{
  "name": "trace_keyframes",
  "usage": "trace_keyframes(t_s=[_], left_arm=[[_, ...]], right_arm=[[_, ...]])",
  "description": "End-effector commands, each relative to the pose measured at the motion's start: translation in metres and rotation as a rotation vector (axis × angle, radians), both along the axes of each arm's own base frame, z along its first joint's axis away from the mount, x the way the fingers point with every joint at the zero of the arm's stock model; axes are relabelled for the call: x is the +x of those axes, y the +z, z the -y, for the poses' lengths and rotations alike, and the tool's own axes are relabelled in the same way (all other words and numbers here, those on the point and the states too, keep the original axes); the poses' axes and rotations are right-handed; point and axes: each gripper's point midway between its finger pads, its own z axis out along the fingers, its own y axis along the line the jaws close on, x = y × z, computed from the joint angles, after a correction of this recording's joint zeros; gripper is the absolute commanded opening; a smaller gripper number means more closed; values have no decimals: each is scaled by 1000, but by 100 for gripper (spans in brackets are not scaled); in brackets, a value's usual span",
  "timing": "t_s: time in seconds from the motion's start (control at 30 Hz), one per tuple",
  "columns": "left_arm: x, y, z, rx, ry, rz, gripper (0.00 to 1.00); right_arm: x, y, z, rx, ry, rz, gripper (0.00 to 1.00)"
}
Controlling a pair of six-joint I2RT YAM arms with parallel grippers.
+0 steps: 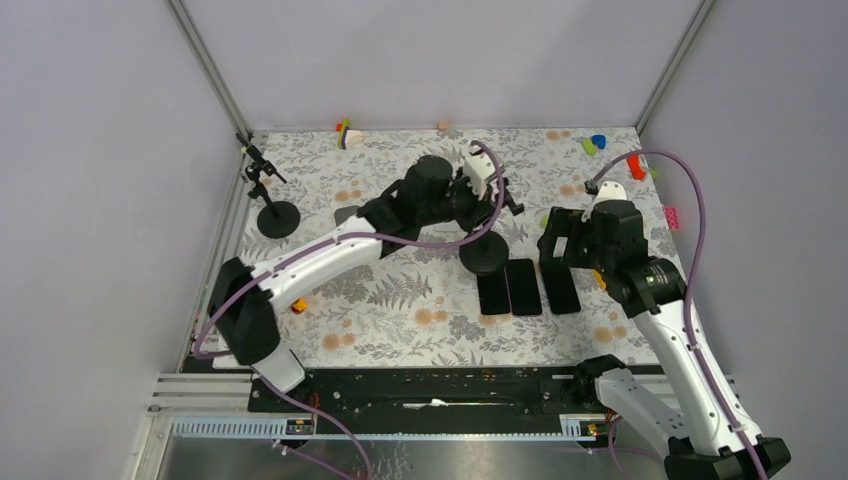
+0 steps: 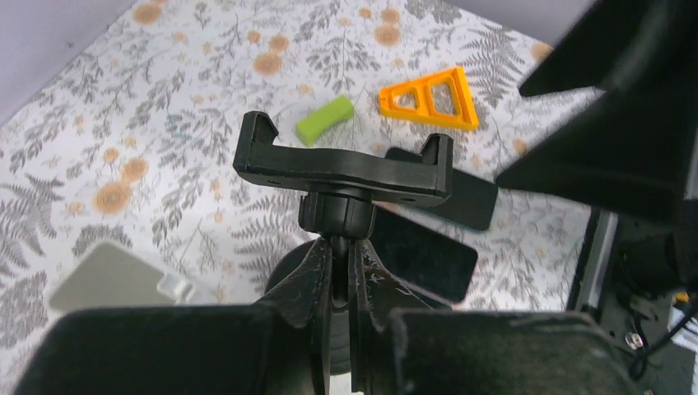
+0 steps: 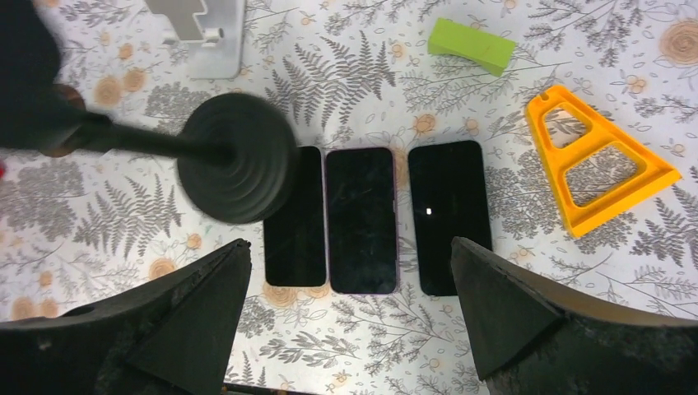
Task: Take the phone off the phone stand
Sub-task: Place the phone stand at the center of the board.
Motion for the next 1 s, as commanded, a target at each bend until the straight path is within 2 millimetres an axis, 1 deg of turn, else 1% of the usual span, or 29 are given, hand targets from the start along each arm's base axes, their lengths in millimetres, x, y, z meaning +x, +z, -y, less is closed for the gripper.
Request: trace_keyframes(t_s=[0.0, 0.13, 0.17, 0.23, 0.33, 0.47, 0.53, 0.6, 0.63, 0.7, 0.77, 0.8, 0.83, 0.87, 0.93, 0.97], left_arm=[[36, 79, 31, -192, -28, 151, 0], [72, 71, 43, -201, -7, 165, 0], [82, 62, 49, -193, -7, 161, 0], [97, 58, 56, -196, -10, 174, 0], [115, 50, 67, -197, -17, 183, 0], [140, 43, 69, -221, 18, 192, 0], [151, 34, 70, -226, 33, 196, 0], [160, 25, 70, -220, 46, 192, 4], [163, 21, 70, -222, 52, 176, 9], [164, 15, 70, -225, 56, 153, 22], [161, 11, 70, -218, 39, 152, 37], [159, 10, 69, -215, 32, 153, 43], [157, 11, 69, -215, 26, 153, 47], [156, 11, 68, -214, 27, 152, 55], [154, 12, 66, -210, 27, 145, 74], [152, 12, 64, -204, 28, 137, 81]], right_arm=[[-9, 12, -8, 60, 27, 24, 98], [-20, 17, 4, 50, -21, 60, 98], [-24, 18, 5, 54, -23, 67, 98], [-30, 21, 5, 69, -13, 86, 97], [-35, 17, 1, 82, 12, 75, 97], [-41, 12, -2, 89, 33, 49, 97], [-42, 12, -4, 94, 45, 50, 97], [-43, 13, -4, 98, 46, 52, 97], [-43, 12, -4, 97, 47, 52, 97], [-44, 11, -4, 99, 44, 49, 97], [-44, 8, -4, 100, 42, 43, 97], [-45, 7, -6, 107, 51, 35, 97], [-46, 6, -9, 119, 61, 27, 98], [-46, 6, -11, 128, 68, 25, 98], [-45, 6, -16, 149, 83, 19, 99], [-45, 7, -18, 157, 88, 16, 99]])
